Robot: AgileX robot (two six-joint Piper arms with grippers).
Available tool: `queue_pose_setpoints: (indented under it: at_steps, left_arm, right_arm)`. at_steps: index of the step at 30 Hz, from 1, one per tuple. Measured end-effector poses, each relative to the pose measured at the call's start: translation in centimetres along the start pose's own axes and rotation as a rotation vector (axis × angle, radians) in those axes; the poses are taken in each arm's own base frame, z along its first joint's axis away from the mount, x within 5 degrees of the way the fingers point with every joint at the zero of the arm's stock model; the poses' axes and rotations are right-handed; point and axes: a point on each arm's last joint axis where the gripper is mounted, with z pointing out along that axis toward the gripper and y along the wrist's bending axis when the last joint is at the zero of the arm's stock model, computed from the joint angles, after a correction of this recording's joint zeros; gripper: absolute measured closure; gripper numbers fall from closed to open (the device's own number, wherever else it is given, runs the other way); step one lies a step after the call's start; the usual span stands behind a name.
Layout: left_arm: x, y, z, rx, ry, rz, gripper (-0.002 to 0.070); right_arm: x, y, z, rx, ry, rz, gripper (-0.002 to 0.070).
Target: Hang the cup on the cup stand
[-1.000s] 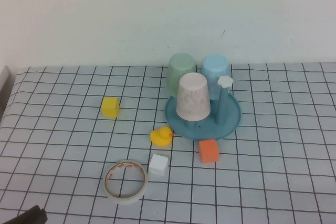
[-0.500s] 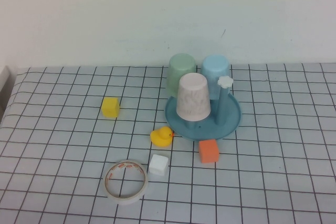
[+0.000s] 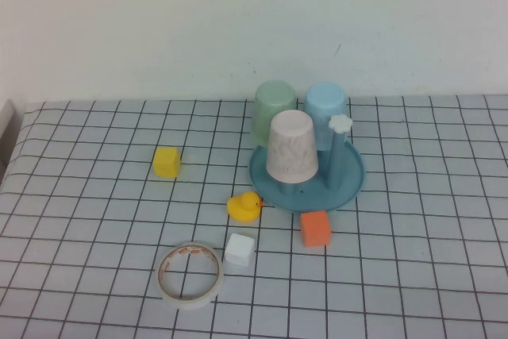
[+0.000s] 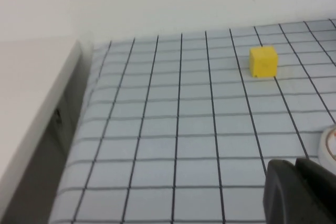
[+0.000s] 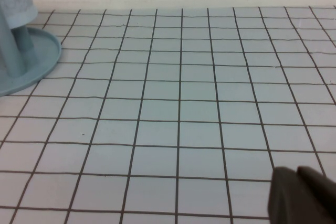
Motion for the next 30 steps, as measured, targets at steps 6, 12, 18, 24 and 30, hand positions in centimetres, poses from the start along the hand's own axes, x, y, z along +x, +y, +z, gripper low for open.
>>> queue_pose_setpoints:
  at_steps: [6, 12, 18, 24, 30]
  left_arm:
    - [0.51, -0.02, -0.01, -0.001, 0.056, -0.081, 0.0676]
    - [0.72, 0.01, -0.03, -0.005, 0.079, -0.093, 0.0676]
    - [0.67, 0.01, -0.04, -0.005, 0.078, -0.098, 0.0676]
    - [0.7, 0.02, -0.05, -0.006, 0.082, -0.098, 0.0676]
    - [0.71, 0.02, -0.05, -0.006, 0.083, -0.098, 0.0676]
  right_arm:
    - [0.0, 0.0, 0.0, 0.0, 0.0, 0.0, 0.0676]
    - [0.0, 0.0, 0.0, 0.0, 0.0, 0.0, 0.0676]
    - [0.0, 0.0, 0.0, 0.0, 0.0, 0.0, 0.0676]
    - [0.0, 0.0, 0.0, 0.0, 0.0, 0.0, 0.0676]
    - [0.0, 0.0, 0.0, 0.0, 0.0, 0.0, 0.0676]
